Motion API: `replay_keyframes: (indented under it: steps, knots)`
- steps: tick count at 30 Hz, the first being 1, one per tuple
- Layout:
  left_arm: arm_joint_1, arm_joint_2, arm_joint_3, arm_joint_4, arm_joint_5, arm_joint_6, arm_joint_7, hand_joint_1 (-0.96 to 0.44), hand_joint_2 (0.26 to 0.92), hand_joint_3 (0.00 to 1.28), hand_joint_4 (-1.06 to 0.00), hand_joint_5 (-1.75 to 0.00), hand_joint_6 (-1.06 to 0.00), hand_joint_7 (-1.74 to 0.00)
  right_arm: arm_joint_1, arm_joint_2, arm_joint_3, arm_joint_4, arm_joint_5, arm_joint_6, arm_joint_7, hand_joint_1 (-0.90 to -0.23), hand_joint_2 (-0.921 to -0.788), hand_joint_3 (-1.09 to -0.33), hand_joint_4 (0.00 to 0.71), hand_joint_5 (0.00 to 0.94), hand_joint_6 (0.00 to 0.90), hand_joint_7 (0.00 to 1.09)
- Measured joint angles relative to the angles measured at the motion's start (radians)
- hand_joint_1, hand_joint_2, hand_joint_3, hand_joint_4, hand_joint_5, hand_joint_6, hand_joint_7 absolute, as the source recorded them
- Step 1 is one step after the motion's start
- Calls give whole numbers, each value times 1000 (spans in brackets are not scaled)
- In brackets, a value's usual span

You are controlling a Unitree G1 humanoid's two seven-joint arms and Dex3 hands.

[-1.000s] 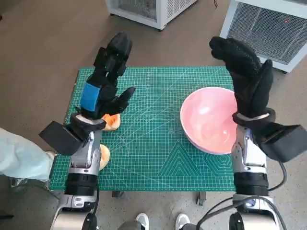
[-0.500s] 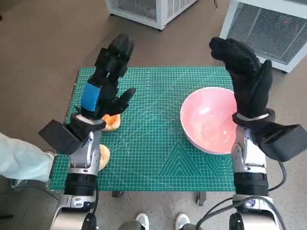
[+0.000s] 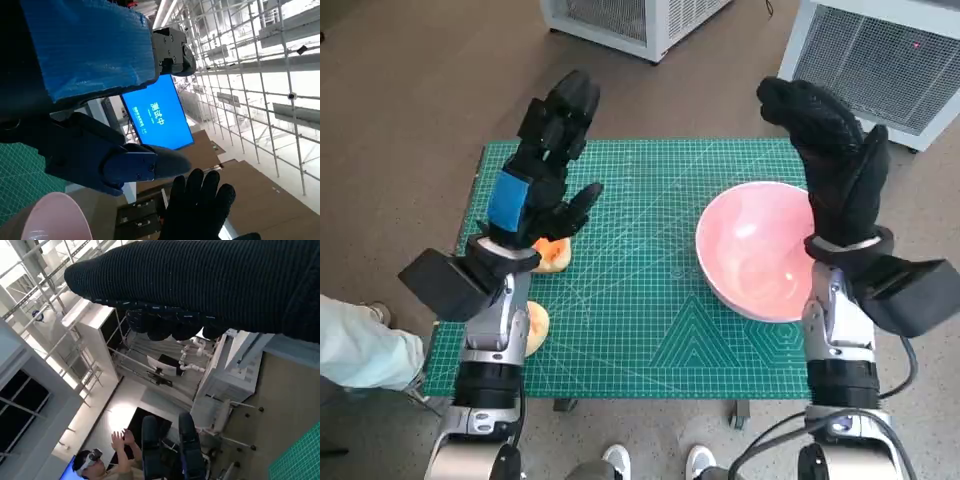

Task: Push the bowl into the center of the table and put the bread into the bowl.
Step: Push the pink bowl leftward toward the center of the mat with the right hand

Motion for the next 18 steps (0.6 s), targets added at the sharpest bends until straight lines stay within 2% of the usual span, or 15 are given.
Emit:
replay_keyframes:
  steps: [5, 9, 13, 18]
  knots:
    - [0, 0, 0, 0, 2, 0, 1, -687, 921, 379, -123, -1, 1, -455, 2, -2, -2, -2, 2, 0, 1, -633, -921, -702, 234, 1, 191, 267]
    - [0, 0, -1, 0, 3, 0, 2, -691, 921, 380, -123, -1, 1, -455, 3, -12, -19, 6, 20, -3, 17, -638, -921, -691, 238, 3, 198, 263]
    - [0, 0, -1, 0, 3, -1, 2, -693, 921, 378, -126, -2, 1, -455, 1, -50, -57, 64, 46, -25, 54, -641, -921, -686, 239, 3, 202, 257]
    - [0, 3, 5, 0, 3, -2, 4, -691, 921, 377, -129, -3, 1, -455, -9, -112, -123, 200, 77, -68, 92, -641, -921, -699, 233, 1, 201, 249]
